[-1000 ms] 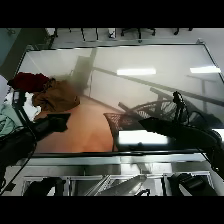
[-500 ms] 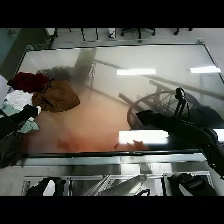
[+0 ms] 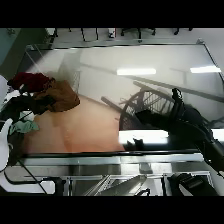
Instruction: Fold the shirts.
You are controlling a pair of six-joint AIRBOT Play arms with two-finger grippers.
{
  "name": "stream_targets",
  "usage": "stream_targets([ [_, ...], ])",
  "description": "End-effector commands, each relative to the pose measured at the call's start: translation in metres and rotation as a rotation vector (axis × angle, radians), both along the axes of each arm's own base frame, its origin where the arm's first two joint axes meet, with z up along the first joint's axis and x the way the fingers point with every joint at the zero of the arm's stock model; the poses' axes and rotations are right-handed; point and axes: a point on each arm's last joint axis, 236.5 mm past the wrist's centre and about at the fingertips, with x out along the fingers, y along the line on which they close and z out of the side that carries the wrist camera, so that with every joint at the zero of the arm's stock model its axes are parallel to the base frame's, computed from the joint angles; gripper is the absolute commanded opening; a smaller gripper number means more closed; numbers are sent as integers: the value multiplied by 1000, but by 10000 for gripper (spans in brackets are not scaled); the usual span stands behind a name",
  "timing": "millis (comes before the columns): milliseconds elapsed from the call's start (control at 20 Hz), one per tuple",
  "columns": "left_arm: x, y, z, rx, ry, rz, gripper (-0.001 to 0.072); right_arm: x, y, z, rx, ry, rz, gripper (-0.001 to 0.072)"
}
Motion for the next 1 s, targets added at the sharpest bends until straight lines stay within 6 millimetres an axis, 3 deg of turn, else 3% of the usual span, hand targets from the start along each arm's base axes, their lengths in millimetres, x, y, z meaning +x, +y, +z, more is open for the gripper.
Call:
stream_targets([
  [0,32,-2,-25,34,44,-71,701,0,0,-1,0,2,0,559],
  [100,37,4,-35,40,81,-71,701,0,0,-1,0,2,0,559],
  [150,37,3,-43,34,109,-80,665,0,0,-1,0,2,0,559],
  [200,35,1,-50,21,138,-90,517,0,0,-1,0,2,0,559],
  [250,35,-2,-55,11,159,-100,292,0,0,-1,0,2,0,558],
  [300,35,-8,-55,3,174,-119,19,0,0,-1,0,2,0,558],
  [450,48,-30,-22,5,151,-186,21,0,0,-1,-1,1,0,532],
  [500,53,-40,-4,7,130,-215,21,0,0,-1,-1,1,-1,423],
  [550,57,-54,19,8,103,-247,20,0,0,-1,-3,-1,1,366],
  [700,55,-109,102,38,9,-394,21,0,0,0,-3,-3,2,369],
  [850,21,-178,173,57,-63,-557,20,-3,-2,5,-15,-24,15,369],
  [950,-19,-225,187,56,-54,-673,20,-13,-8,9,-26,-3,38,369],
])
